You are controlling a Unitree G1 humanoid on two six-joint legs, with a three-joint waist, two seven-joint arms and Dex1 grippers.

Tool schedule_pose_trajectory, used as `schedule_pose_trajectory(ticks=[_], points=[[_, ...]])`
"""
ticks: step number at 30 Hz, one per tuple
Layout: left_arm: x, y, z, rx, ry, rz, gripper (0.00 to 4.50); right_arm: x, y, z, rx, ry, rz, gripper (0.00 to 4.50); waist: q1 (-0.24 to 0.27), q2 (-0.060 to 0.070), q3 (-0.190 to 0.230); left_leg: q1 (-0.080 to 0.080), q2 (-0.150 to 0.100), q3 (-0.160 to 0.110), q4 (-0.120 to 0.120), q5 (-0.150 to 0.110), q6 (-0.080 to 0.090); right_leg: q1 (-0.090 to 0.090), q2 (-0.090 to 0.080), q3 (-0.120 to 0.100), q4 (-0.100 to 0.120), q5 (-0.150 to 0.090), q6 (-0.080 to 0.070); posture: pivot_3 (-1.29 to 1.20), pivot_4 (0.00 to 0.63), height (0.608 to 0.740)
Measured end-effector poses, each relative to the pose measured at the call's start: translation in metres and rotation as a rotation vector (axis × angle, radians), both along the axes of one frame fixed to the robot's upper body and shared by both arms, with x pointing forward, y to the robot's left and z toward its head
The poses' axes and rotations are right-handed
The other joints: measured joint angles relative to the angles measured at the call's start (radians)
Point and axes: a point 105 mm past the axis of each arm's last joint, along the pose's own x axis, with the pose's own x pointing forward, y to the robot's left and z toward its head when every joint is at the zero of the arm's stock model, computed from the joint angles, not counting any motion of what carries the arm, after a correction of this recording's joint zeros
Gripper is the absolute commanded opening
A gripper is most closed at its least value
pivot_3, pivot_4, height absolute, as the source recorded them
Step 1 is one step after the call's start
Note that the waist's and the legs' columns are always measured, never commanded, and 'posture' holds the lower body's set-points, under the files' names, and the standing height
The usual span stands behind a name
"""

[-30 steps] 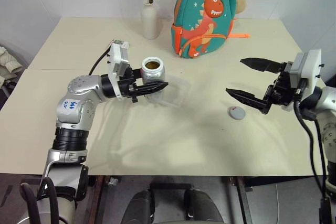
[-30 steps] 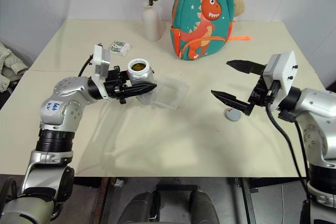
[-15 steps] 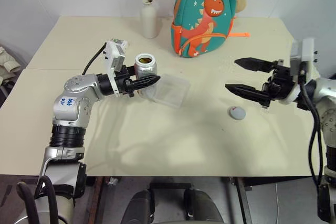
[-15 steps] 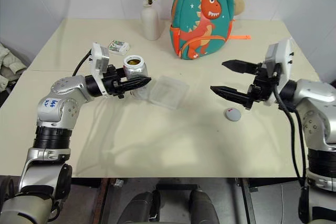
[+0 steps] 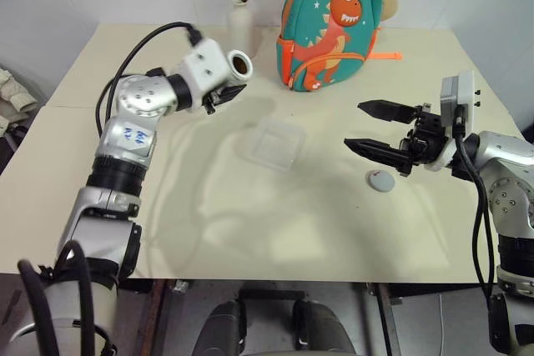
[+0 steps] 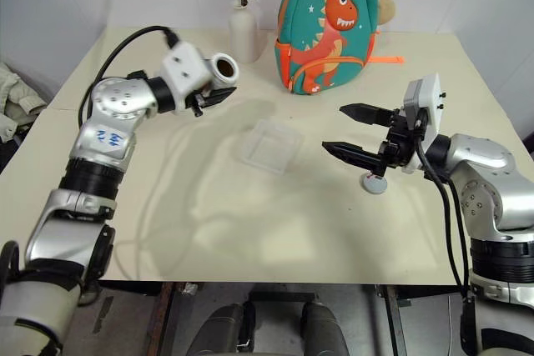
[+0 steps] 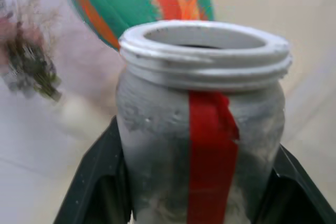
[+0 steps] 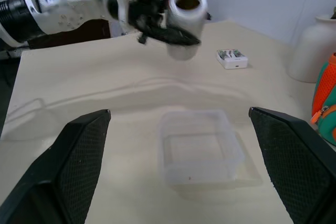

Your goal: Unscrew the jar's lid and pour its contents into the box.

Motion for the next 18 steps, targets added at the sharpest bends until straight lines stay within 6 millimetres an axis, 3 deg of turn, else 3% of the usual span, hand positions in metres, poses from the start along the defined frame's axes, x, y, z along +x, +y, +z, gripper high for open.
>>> schedule_pose_trajectory(ticks=[4,8,11,15,18], points=[[0.019,-0.015,-0.002,0.397,-0.229,0.060,2.07,0.003,0.001,-0.003,0.034,0.009,-0.024,4.45,0.002,-0.001,0.000,-0.012,0.000,0.003,0.006,-0.001,0.003,-0.011,0.001,0.002,0.005,0.002,0.003,0.00,0.150,0.740],[0.027,-0.035,0.031,0.724,-0.570,0.088,2.07,0.005,0.003,-0.015,0.080,0.048,-0.046,4.45,0.013,-0.001,0.001,-0.019,-0.002,0.008,0.009,-0.001,0.004,-0.019,0.003,0.001,0.008,0.003,0.006,0.00,0.150,0.740],[0.024,-0.056,0.052,0.849,-0.785,0.047,2.07,0.006,0.007,-0.018,0.115,0.055,-0.058,4.45,0.018,-0.001,0.001,-0.022,-0.002,0.009,0.011,-0.001,0.005,-0.021,0.002,0.000,0.008,0.003,0.008,0.00,0.150,0.740],[0.022,-0.076,0.034,1.011,-0.872,-0.065,2.07,0.006,0.012,-0.018,0.146,0.052,-0.064,4.45,0.018,-0.001,0.001,-0.023,-0.002,0.010,0.013,-0.003,0.008,-0.021,0.002,0.000,0.008,0.004,0.009,0.00,0.150,0.740],[0.026,-0.078,0.018,1.145,-0.878,-0.102,2.07,0.008,0.012,-0.018,0.176,0.055,-0.080,4.45,0.016,-0.002,0.001,-0.023,-0.002,0.010,0.014,-0.002,0.008,-0.022,0.002,0.000,0.010,0.004,0.009,0.00,0.150,0.740]])
